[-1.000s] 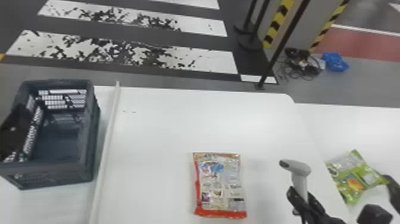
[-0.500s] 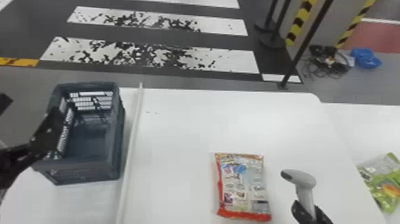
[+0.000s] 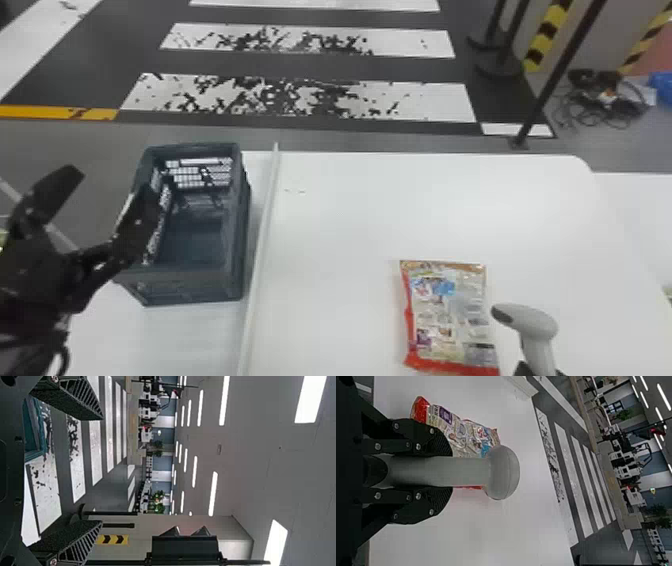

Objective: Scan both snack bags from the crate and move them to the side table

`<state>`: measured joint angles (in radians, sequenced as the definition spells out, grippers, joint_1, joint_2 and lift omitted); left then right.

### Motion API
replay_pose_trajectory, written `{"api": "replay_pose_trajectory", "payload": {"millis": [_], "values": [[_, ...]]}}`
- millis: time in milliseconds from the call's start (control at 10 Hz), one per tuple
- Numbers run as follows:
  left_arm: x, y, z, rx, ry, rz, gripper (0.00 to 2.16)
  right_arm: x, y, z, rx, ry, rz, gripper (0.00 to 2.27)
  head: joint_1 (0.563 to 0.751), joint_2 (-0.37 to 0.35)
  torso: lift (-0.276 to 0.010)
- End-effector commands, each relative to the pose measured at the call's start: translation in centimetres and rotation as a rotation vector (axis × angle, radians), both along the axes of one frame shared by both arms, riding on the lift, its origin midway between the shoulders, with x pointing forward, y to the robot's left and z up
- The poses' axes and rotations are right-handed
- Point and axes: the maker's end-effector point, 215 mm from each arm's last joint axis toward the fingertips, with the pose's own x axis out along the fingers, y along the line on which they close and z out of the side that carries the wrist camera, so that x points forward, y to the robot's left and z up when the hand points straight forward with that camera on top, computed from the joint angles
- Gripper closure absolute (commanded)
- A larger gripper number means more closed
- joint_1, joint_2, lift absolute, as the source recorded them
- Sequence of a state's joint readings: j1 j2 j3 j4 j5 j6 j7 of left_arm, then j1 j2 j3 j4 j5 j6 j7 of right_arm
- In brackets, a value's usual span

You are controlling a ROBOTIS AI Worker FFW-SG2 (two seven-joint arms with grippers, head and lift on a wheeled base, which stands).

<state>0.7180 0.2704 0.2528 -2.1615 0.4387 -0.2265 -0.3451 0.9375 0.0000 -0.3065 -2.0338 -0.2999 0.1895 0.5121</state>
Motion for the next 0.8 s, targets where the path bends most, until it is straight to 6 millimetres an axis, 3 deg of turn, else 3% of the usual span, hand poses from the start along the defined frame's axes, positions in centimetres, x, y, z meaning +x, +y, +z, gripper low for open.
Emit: {"api": "replay_pose_trajectory", "payload": {"millis": [0,400,700], "values": [[0.0,-0.1,0.1,0.0,-0.004,-0.001,0.06,-0.4,1.3,-0.9,-0.002,0.026,0.023,2.25,0.695,0.022,-0.029],[-0.6,0.0,0.4,0.008,-0.013,-0.006,0.06,-0.5,2.6,-3.7,-0.054,0.066,0.048,2.25,0.695,0.07,-0.029],[-0.8,0.1,0.7,0.013,-0.021,-0.006,0.06,0.2,2.9,-3.7,-0.06,0.049,0.05,2.25,0.695,0.08,-0.029]]}}
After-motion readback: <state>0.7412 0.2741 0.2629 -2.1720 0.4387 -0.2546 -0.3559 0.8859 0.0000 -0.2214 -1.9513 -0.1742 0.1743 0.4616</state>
